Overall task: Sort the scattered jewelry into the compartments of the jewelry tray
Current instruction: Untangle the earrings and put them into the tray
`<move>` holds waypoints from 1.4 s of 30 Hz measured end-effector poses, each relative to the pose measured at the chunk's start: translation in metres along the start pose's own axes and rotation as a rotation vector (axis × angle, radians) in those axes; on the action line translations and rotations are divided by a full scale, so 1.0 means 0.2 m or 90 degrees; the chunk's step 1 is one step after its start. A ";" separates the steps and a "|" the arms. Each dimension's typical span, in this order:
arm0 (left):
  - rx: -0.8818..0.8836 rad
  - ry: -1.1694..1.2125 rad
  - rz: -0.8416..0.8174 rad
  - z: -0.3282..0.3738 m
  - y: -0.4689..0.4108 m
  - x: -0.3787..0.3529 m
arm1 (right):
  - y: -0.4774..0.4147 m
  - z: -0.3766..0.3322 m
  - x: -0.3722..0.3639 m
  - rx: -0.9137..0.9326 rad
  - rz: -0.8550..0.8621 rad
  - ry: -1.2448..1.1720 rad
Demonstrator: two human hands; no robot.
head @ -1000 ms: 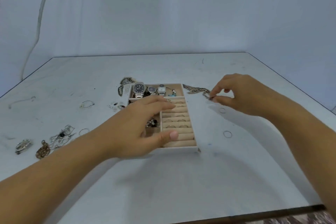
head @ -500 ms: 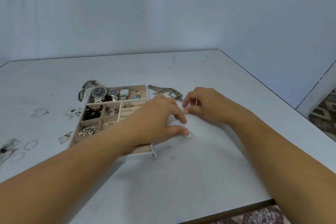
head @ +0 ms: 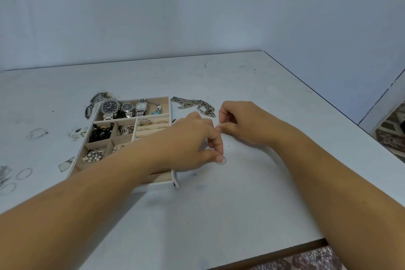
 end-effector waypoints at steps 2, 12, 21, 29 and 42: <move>-0.008 0.003 0.018 0.00 0.01 0.02 | 0.01 0.01 0.02 0.002 0.016 -0.020; 0.048 0.029 -0.042 -0.02 -0.02 -0.03 | 0.04 0.02 0.05 -0.009 0.055 -0.009; 0.039 0.094 0.127 -0.01 0.10 0.12 | 0.08 -0.01 0.09 0.037 0.097 -0.047; 0.072 0.054 0.306 -0.19 0.49 0.37 | 0.15 -0.30 0.05 0.171 0.124 0.043; 0.058 0.051 0.332 -0.28 0.74 0.33 | 0.17 -0.71 -0.13 0.254 0.089 0.050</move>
Point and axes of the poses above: each hand's wrist, its own y-axis away from the middle knuckle, its own x-axis out of the back of the hand, z = x × y, the point moved 10 cm from there along -y, towards the middle knuckle, and after that the axes turned 7 degrees about -x, right-handed, at the moved point
